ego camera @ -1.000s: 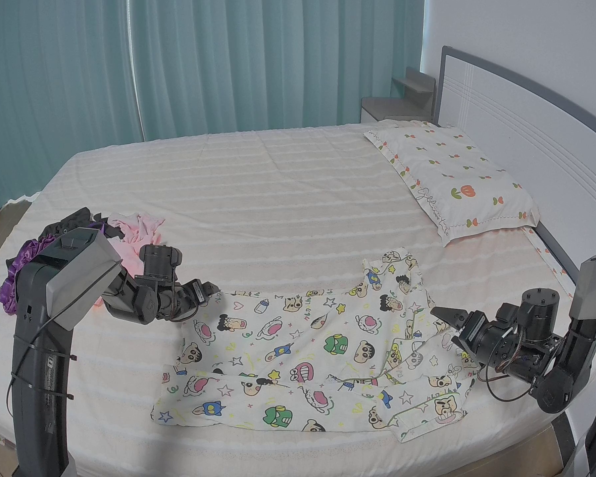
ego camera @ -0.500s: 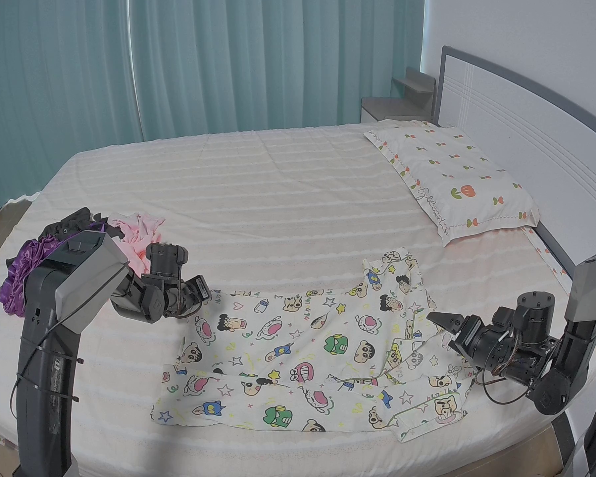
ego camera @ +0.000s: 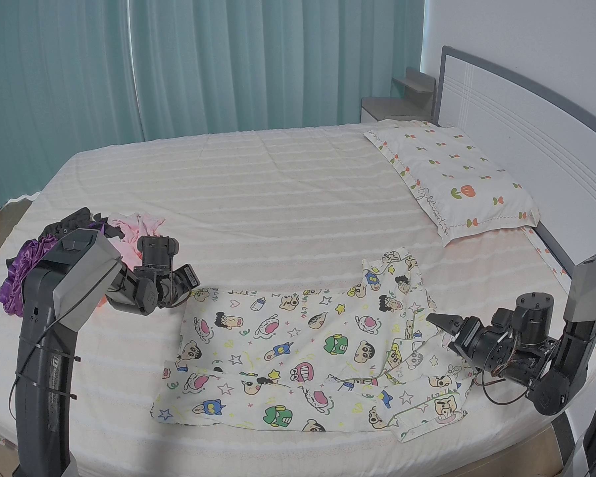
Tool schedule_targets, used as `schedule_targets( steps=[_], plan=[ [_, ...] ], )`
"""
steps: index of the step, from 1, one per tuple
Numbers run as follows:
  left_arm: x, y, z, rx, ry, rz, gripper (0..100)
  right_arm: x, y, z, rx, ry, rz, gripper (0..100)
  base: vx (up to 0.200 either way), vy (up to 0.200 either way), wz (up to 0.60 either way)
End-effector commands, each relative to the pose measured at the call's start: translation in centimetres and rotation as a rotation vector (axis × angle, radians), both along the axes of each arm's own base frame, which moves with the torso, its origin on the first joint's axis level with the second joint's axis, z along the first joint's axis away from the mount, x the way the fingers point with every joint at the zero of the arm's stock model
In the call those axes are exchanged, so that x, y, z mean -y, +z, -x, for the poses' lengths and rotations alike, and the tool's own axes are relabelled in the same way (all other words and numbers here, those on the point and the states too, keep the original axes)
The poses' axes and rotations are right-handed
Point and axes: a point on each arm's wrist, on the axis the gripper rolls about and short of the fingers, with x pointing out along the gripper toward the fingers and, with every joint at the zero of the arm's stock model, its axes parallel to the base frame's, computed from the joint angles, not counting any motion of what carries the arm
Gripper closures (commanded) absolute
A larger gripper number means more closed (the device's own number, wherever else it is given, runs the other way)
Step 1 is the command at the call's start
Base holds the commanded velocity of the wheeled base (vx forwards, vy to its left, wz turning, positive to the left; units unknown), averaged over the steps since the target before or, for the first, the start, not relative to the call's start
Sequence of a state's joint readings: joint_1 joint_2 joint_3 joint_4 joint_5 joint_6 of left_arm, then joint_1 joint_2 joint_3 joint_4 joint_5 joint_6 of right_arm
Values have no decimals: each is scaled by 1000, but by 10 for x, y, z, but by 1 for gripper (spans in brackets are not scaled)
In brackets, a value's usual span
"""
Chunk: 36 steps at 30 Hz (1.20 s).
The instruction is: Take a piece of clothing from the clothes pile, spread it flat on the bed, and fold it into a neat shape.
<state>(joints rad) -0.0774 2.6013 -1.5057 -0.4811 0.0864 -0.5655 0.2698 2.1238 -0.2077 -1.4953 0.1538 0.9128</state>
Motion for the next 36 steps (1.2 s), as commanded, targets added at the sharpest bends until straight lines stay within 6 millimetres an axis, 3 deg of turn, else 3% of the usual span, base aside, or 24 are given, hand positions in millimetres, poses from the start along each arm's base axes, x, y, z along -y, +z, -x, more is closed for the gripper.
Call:
schedule_targets(
  steps=[1,11,12,20,26,30,31,36],
  plan=[
    [-3,-4,-2,1,12,-4,100,0,-1,0,-2,0,1,0,0,0,0],
    [-2,1,5,-23,3,48,100,0,-2,-1,-7,-2,2,0,0,0,0],
    [-1,1,9,-32,-12,55,0,0,-2,0,-7,0,2,0,0,0,0],
    [2,-1,27,-86,-150,66,0,0,-3,0,-7,-8,7,0,0,0,0],
    [14,-2,27,-71,-184,63,0,0,-3,0,-9,-14,11,0,0,0,0],
    [22,-15,25,-87,-201,60,0,0,-5,0,-6,-12,13,0,0,0,0],
    [22,-15,25,-87,-203,60,100,0,-5,0,-4,-13,11,0,0,0,0],
    [23,-17,21,-81,-198,59,100,1,-11,2,-8,-14,14,0,0,0,0]
  ],
)
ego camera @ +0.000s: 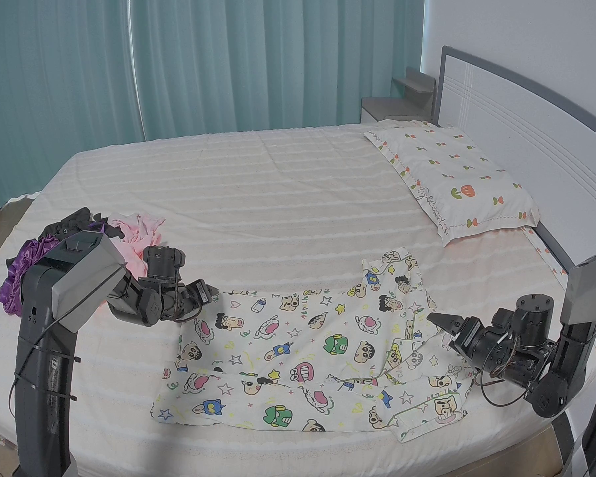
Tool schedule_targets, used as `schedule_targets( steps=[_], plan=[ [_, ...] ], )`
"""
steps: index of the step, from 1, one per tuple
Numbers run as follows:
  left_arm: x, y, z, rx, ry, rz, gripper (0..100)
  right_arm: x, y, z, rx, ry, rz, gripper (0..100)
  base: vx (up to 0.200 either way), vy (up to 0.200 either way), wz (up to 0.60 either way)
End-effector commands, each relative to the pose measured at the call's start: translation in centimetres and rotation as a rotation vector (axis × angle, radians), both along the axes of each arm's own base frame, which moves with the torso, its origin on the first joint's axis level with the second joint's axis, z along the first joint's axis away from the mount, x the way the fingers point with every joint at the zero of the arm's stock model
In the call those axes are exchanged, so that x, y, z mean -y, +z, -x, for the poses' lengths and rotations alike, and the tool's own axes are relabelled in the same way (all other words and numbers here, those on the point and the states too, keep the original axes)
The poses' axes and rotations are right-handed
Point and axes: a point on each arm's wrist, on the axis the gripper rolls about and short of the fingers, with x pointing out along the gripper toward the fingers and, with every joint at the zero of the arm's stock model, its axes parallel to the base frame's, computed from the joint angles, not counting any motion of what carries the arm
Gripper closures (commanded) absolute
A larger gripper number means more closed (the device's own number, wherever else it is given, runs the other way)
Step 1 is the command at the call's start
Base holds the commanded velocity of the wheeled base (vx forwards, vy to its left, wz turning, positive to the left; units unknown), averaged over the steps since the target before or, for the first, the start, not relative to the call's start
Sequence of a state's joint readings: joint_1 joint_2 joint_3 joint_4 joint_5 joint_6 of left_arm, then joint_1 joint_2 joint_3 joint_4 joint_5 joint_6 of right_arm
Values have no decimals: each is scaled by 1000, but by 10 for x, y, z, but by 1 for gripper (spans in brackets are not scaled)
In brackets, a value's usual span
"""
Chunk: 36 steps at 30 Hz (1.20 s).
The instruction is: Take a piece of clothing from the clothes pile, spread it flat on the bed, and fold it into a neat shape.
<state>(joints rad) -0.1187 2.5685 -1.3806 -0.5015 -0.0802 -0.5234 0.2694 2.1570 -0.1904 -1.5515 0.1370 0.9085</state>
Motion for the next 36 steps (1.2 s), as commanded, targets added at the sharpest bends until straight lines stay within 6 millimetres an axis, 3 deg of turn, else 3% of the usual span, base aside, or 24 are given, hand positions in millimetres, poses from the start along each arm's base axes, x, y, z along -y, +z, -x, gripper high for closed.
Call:
schedule_targets(
  steps=[1,10,20,30,31,36],
  plan=[
    [0,-7,-4,1,8,-4,100,0,-6,1,-17,1,3,0,0,0,0],
    [-15,3,-16,55,89,-24,100,0,-5,1,-14,0,3,0,0,0,0],
    [-25,1,-19,61,133,-43,100,0,-5,1,-14,0,3,0,0,0,0],
    [-26,2,-18,58,140,-46,100,0,-5,1,-13,0,3,0,0,0,0],
    [-25,2,-18,58,139,-45,0,0,-4,1,-10,-3,2,0,0,0,0],
    [-24,2,-17,59,137,-48,0,1,9,-15,87,-43,3,0,0,0,0]
  ],
)
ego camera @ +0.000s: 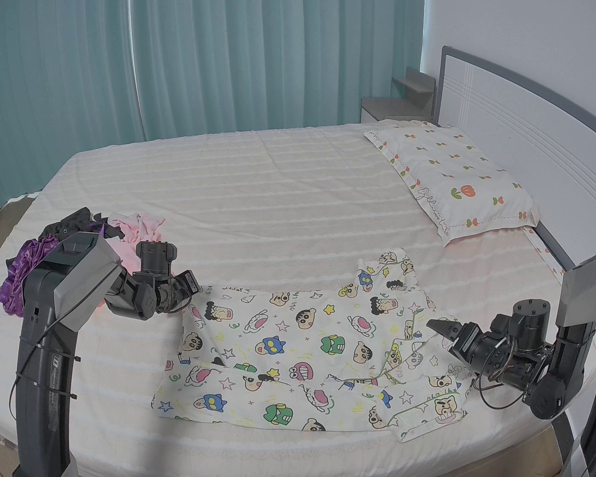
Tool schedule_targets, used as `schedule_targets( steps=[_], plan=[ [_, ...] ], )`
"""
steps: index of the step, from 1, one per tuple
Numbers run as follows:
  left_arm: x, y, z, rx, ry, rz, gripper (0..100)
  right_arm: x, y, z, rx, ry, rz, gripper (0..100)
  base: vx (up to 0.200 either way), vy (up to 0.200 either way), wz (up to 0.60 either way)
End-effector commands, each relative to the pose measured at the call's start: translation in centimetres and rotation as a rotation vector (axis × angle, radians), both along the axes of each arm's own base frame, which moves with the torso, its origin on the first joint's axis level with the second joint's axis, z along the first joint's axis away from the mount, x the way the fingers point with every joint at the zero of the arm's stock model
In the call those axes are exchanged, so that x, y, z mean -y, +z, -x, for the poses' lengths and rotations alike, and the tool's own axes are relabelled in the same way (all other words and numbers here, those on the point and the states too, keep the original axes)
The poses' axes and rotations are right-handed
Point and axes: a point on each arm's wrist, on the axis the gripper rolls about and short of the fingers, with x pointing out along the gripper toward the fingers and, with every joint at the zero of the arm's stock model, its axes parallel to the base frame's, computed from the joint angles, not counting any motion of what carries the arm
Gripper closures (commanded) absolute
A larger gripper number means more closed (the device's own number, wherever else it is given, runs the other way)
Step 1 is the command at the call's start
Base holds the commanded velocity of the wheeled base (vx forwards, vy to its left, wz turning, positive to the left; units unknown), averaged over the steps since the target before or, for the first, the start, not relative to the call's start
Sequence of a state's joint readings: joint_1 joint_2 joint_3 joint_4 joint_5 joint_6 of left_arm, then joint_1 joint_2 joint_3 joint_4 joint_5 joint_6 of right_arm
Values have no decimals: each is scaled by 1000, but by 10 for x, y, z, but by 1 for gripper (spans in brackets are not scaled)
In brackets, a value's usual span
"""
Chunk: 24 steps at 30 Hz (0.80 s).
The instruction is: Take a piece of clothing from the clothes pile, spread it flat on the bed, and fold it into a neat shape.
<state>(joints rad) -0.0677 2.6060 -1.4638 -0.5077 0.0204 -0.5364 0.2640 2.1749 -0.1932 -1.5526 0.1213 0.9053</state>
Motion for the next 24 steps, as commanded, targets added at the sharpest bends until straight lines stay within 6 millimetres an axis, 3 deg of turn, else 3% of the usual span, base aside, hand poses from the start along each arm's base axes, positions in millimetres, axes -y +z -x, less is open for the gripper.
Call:
schedule_targets(
  steps=[1,5,6,7,9,15,24],
  plan=[
    [2,2,1,4,-2,-3,0,-1,16,-17,119,-26,-10,0,0,0,0],
    [8,8,2,15,11,-21,0,12,26,-66,144,-75,54,0,0,0,0],
    [8,8,2,15,11,-21,0,12,26,-66,144,-75,54,0,0,0,0],
    [8,11,3,15,16,-25,0,21,29,-94,74,-98,105,0,0,0,0],
    [7,12,4,15,16,-25,0,24,28,-114,17,-112,122,0,0,0,0],
    [-8,35,6,37,35,-18,0,21,16,-146,8,-102,145,0,0,0,0],
    [-4,24,12,-67,-12,-4,0,15,-9,-194,-68,-61,224,0,0,0,0]
  ],
)
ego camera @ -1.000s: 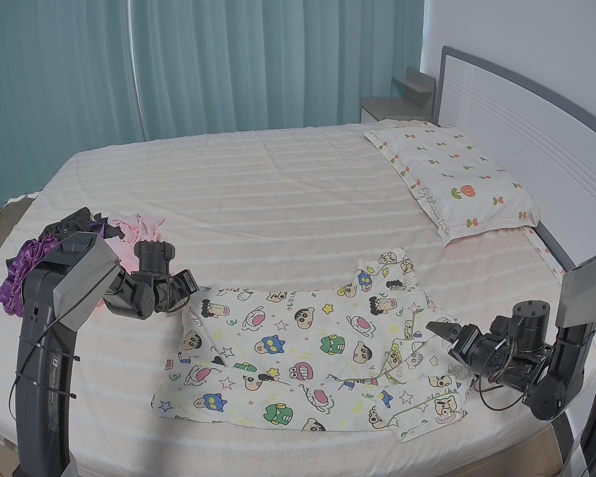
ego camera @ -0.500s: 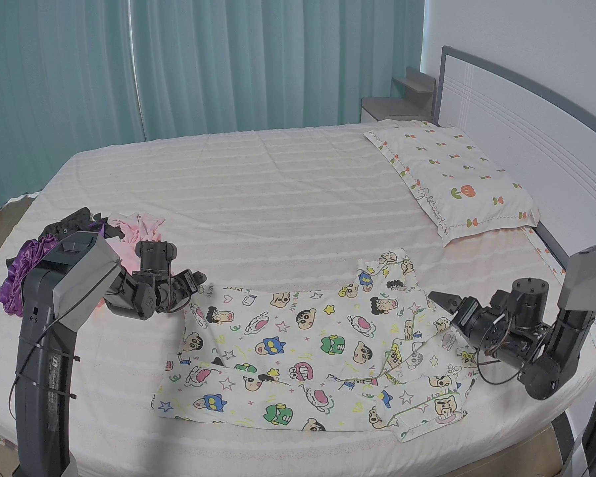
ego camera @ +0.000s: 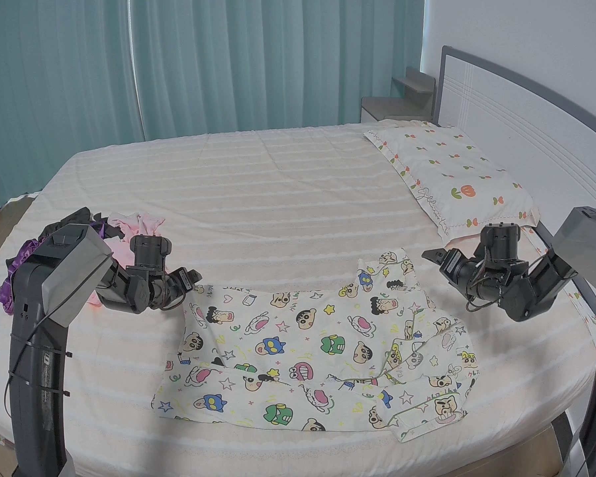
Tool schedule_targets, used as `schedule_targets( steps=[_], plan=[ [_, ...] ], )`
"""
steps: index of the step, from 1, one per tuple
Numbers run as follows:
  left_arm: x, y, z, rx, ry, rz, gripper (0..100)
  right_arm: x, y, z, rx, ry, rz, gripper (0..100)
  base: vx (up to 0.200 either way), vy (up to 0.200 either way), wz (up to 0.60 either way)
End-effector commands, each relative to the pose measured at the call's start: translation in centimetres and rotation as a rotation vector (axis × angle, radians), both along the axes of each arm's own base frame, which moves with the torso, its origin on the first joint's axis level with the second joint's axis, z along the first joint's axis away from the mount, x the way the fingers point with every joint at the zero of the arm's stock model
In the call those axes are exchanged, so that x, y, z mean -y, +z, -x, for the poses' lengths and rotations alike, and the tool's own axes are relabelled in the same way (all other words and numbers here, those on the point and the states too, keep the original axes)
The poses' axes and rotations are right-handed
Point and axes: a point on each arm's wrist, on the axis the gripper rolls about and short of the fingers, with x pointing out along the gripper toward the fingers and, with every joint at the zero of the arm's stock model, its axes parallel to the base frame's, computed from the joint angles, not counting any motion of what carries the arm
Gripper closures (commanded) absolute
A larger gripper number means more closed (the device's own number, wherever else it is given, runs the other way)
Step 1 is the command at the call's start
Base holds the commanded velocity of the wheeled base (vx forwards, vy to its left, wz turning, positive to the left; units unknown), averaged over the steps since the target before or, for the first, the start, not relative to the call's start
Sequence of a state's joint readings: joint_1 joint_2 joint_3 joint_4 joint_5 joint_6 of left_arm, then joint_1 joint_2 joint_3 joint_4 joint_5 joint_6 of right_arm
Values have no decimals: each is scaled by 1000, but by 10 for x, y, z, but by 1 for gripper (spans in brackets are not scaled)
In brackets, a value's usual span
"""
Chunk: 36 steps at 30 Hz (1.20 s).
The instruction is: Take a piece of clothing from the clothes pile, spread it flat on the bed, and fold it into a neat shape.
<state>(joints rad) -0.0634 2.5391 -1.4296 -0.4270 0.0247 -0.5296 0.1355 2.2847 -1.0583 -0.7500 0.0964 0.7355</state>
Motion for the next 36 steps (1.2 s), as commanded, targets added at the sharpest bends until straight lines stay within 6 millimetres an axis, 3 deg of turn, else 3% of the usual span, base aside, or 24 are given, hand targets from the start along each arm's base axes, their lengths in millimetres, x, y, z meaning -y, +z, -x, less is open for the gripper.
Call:
schedule_targets(
  steps=[1,5,6,11,17,19,31,32,36],
  plan=[
    [0,1,2,-30,-20,9,0,2,-41,-40,-85,15,67,0,0,0,0],
    [4,-8,2,-49,-34,13,0,2,-48,-52,-94,23,86,0,0,0,0],
    [5,-9,3,-53,-37,13,100,3,-50,-55,-91,24,92,0,0,0,0],
    [8,-19,3,-70,-42,11,100,3,-58,-73,-95,42,129,0,0,0,0],
    [6,-24,5,-85,-33,7,100,-10,-75,-98,-82,12,175,0,0,0,0],
    [6,-26,5,-85,-27,6,100,-15,-84,-103,-89,0,198,0,0,0,0],
    [8,-24,6,-85,5,20,100,-39,-84,-113,-99,47,208,0,0,0,0],
    [8,-24,6,-85,5,20,100,-39,-84,-113,-99,47,208,100,0,0,0],
    [10,-23,10,-81,4,22,100,-42,-83,-112,-116,72,226,100,0,0,0]
  ],
)
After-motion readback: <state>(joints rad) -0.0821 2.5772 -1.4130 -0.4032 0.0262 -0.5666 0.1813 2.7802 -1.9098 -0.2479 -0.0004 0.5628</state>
